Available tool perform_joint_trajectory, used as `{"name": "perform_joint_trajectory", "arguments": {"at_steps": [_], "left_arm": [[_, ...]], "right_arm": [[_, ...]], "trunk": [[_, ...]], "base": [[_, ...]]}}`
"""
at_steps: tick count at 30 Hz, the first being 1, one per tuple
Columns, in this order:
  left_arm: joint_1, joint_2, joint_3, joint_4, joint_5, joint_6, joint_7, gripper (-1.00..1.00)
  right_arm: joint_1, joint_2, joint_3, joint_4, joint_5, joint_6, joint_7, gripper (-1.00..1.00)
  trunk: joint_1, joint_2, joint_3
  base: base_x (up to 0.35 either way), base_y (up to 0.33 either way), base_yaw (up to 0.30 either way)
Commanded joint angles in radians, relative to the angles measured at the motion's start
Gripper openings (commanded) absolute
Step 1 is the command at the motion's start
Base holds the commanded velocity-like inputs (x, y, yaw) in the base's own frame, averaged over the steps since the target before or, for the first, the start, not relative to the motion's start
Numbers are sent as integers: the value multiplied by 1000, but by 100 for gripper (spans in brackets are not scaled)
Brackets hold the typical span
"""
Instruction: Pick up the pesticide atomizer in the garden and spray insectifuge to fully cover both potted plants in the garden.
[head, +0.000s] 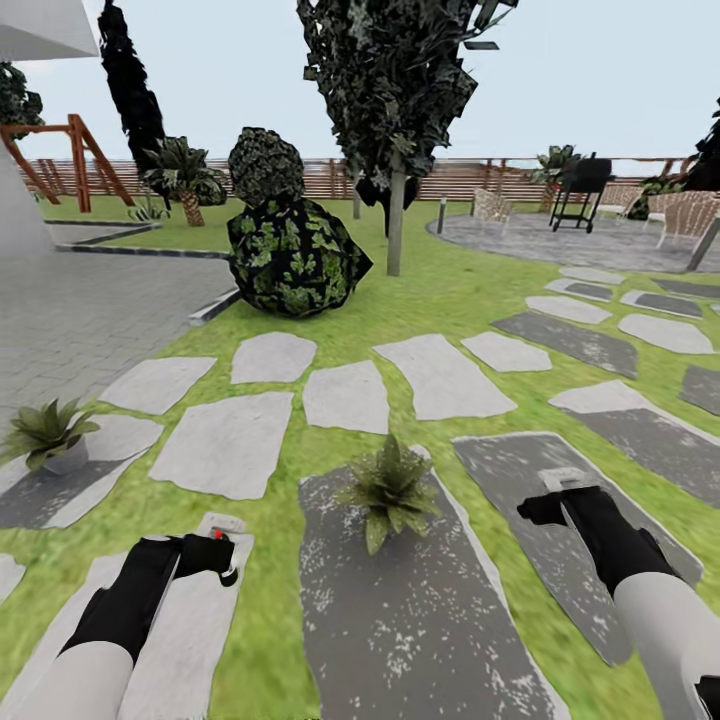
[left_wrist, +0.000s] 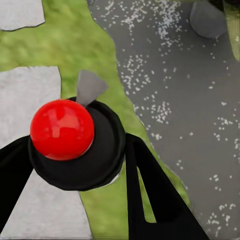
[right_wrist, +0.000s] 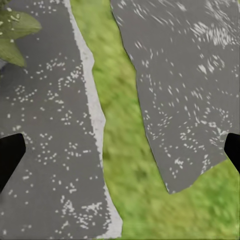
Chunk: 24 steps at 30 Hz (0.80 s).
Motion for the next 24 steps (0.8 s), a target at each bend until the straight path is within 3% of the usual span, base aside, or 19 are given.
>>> {"name": "perform_joint_trajectory", "arguments": {"at_steps": [1, 24], "left_arm": [[-1, -1, 3, -1, -10, 2, -9, -100], [-1, -2, 1, 0, -10, 2, -9, -100]], "right_arm": [[0, 0, -3, -2, 10, 4, 9, 100], [0, 0, -3, -2, 10, 4, 9, 100]], "trunk": [[0, 0, -1], [0, 0, 11]], "base": [[0, 0, 299], [0, 0, 292]]}}
